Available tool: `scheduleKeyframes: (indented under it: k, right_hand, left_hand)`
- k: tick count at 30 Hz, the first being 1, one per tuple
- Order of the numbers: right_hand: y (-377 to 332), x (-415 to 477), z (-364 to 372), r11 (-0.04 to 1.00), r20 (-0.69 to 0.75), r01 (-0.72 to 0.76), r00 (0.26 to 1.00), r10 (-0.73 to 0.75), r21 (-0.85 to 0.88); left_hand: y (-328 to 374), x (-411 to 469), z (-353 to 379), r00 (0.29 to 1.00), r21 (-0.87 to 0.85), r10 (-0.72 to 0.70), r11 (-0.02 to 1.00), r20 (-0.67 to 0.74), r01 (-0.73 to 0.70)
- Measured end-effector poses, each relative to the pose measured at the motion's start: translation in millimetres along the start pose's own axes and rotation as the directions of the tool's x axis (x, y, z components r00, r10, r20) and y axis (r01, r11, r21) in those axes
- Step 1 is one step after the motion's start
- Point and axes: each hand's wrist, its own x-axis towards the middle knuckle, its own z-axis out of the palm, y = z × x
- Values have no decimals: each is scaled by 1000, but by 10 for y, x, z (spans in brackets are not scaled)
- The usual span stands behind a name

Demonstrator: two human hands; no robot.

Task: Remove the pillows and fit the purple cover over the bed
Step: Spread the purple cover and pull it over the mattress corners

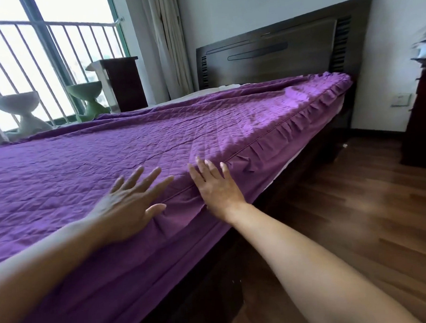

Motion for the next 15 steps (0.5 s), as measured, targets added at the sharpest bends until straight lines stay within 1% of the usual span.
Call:
scheduleKeyframes:
  k: [1, 2, 3, 5, 6, 8, 9, 12, 14, 15]
  right_hand:
    - [38, 12, 21, 1000, 56, -4, 998, 4, 5]
    - [48, 25, 58, 1000, 55, 4, 998, -5, 20]
    - [54, 32, 82, 1000, 12, 14, 1000, -14, 27]
    - [42, 69, 105, 999, -68, 32, 997, -29, 42]
    - [28, 94, 108, 998, -82, 43, 996, -39, 47]
    - [13, 144, 132, 997, -19, 49, 999, -48, 61]
    - [15, 159, 148, 997, -5, 36, 999, -36, 73]
    - [69, 167, 189, 994, -16, -10, 1000, 11, 110]
    - [133, 150, 200, 990, -11, -24, 1000, 26, 141]
    - [236, 144, 200, 986, -15, -57, 998, 60, 156]
  left_hand:
    - [1, 88, 51, 997, -10, -7, 1000, 79, 7]
    - [3, 150, 71, 991, -20, -3, 1000, 136, 5]
    - [11, 197, 67, 991, -43, 12, 999, 134, -6]
    - [5, 292, 86, 998, -90, 10, 996, 61, -5]
    - [-3, 343, 102, 999, -71, 12, 997, 37, -9]
    - [39, 422, 159, 998, 4, 21, 1000, 63, -21]
    - [67, 456, 181, 998, -6, 21, 1000, 56, -21]
    - [138, 609, 155, 999, -107, 10, 994, -32, -14]
    - [201, 757, 168, 1000, -107, 10, 994, -16, -11]
    - [270, 880, 172, 1000, -103, 14, 995, -4, -15]
